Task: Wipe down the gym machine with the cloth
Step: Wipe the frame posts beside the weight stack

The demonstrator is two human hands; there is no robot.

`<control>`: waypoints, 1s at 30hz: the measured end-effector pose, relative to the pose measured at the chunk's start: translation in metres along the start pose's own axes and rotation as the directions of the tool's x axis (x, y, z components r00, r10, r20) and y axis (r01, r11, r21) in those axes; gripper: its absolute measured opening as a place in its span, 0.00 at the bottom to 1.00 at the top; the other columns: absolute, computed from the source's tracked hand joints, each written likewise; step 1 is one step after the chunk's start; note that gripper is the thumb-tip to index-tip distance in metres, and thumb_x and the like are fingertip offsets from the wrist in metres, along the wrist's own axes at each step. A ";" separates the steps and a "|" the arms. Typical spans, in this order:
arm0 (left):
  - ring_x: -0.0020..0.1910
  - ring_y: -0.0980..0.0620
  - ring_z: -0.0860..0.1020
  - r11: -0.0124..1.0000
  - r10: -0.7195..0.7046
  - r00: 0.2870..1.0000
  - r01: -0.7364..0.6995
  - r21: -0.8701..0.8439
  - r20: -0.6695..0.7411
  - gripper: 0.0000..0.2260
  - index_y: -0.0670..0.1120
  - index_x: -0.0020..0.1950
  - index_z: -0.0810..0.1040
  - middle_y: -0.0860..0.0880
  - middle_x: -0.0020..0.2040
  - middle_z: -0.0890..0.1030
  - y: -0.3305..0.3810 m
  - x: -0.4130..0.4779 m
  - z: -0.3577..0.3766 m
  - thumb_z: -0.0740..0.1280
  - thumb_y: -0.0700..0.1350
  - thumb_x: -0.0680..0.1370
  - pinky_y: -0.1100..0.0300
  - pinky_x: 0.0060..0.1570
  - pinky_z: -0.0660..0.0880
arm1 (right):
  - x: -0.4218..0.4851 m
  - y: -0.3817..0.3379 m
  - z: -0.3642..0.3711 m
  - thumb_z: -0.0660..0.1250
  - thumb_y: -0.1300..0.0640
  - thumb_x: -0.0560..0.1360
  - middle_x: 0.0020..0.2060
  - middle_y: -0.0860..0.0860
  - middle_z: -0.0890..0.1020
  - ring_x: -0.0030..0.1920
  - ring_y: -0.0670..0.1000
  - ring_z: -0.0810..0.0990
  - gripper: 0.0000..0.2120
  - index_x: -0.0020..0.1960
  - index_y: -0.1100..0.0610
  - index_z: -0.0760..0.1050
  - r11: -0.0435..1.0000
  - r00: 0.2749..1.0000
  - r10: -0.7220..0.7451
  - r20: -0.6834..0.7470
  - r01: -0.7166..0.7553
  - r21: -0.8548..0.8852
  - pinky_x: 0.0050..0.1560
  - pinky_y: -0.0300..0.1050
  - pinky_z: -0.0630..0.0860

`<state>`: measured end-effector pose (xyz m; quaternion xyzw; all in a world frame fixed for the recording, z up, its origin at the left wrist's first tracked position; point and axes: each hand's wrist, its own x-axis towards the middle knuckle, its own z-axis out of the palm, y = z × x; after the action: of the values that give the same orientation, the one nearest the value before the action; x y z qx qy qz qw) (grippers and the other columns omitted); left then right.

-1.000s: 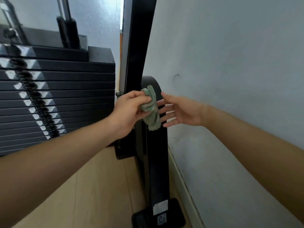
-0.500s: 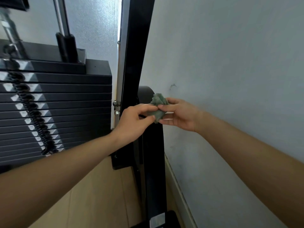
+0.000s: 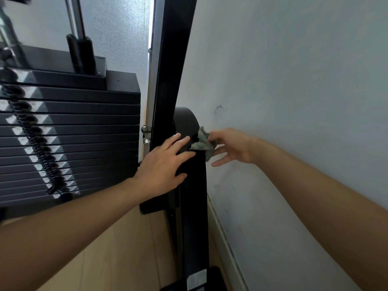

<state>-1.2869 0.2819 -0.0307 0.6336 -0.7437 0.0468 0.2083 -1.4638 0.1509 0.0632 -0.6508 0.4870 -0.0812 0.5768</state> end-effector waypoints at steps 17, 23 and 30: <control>0.82 0.47 0.53 0.995 0.080 0.995 -0.076 0.060 -0.062 0.28 0.54 0.76 0.70 0.48 0.81 0.61 -0.007 -0.004 0.002 0.70 0.58 0.77 0.50 0.62 0.76 | 0.014 0.002 0.004 0.70 0.64 0.78 0.47 0.55 0.84 0.43 0.53 0.85 0.08 0.57 0.59 0.81 0.990 0.976 -0.134 -0.172 0.125 -0.060 0.43 0.51 0.85; 0.81 0.47 0.56 0.994 0.094 0.993 -0.089 0.068 -0.074 0.27 0.54 0.75 0.72 0.48 0.81 0.62 -0.006 -0.005 0.002 0.71 0.58 0.76 0.52 0.58 0.78 | 0.023 -0.010 0.010 0.69 0.67 0.78 0.53 0.56 0.83 0.50 0.54 0.84 0.12 0.60 0.57 0.79 0.924 0.887 -0.344 -0.310 0.378 0.058 0.48 0.51 0.84; 0.82 0.47 0.55 0.994 0.100 0.992 -0.095 0.060 -0.078 0.27 0.54 0.75 0.72 0.48 0.81 0.61 -0.007 -0.007 0.002 0.71 0.57 0.77 0.52 0.56 0.79 | 0.012 -0.004 0.004 0.69 0.62 0.79 0.57 0.51 0.84 0.56 0.52 0.84 0.19 0.68 0.52 0.76 0.980 0.988 -0.148 -0.046 0.140 -0.144 0.51 0.56 0.84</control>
<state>-1.2799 0.2860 -0.0360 0.5997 -0.7630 0.1037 0.2179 -1.4532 0.1442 0.0600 -0.7208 0.4592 -0.1065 0.5082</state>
